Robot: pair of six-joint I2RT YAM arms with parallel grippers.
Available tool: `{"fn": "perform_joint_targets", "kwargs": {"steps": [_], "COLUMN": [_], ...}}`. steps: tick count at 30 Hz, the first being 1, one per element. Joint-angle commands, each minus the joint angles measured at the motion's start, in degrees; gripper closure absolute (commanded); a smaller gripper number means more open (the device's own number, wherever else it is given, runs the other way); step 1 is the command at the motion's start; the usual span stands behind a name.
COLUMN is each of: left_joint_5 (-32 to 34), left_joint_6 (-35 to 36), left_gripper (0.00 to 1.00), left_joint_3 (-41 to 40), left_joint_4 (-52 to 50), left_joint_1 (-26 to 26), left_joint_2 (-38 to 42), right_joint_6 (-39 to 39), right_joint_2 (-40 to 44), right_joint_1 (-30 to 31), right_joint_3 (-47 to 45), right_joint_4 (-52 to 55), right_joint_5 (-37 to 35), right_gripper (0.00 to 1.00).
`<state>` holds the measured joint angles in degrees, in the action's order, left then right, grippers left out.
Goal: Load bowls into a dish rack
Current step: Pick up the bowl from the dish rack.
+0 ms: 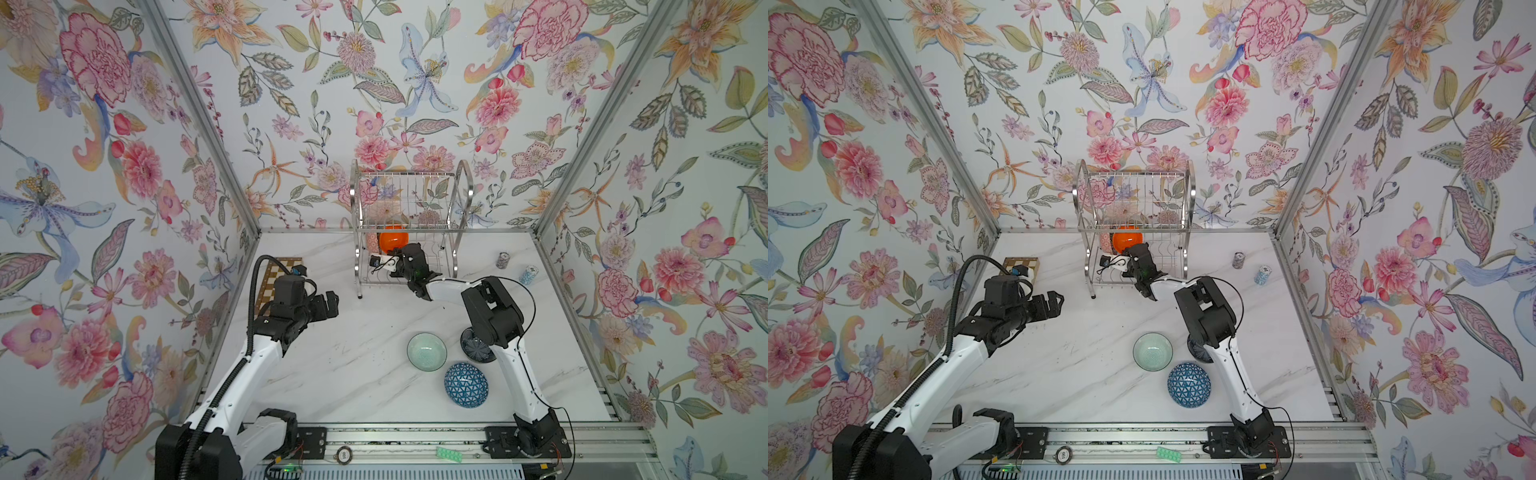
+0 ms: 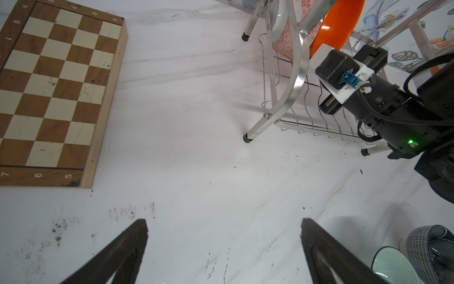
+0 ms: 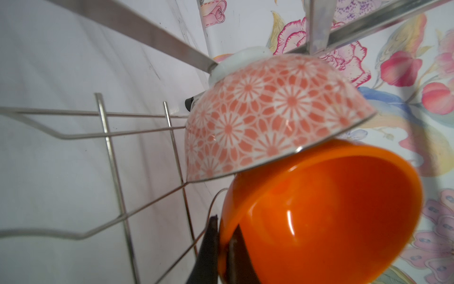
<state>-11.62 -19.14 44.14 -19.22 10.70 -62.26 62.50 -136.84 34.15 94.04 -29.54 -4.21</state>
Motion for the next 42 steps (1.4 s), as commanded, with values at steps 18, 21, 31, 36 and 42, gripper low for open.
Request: {"fn": "perform_joint_targets", "kwargs": {"steps": [18,21,31,36,42], "left_joint_5": [-0.25,-0.25,-0.47,-0.42,-0.6], "left_joint_6": [1.04,0.98,1.05,1.03,1.05], "left_gripper": [0.01,0.01,0.01,0.01,0.01], "left_joint_3": [-0.49,-0.4,-0.42,-0.43,-0.36], "left_joint_4": [0.41,0.41,0.5,0.44,0.5], "left_joint_1": [0.4,0.38,0.46,0.4,0.41], "left_joint_2": [0.41,0.35,0.47,0.69,0.82], "right_joint_6": [-13.52,-16.13,-22.86,-26.62,-34.06], "right_joint_2": [8.39,9.75,13.45,16.77,22.46], "right_joint_1": [-0.42,-0.54,-0.51,-0.47,-0.62], "right_joint_3": [-8.19,-9.54,-14.26,-17.45,-22.36], "right_joint_4": [-9.08,-10.27,-12.64,-11.67,-9.78], "right_joint_5": [-1.45,-1.23,0.72,3.56,9.4], "right_gripper": [1.0,1.0,1.0,1.0,1.0]}}
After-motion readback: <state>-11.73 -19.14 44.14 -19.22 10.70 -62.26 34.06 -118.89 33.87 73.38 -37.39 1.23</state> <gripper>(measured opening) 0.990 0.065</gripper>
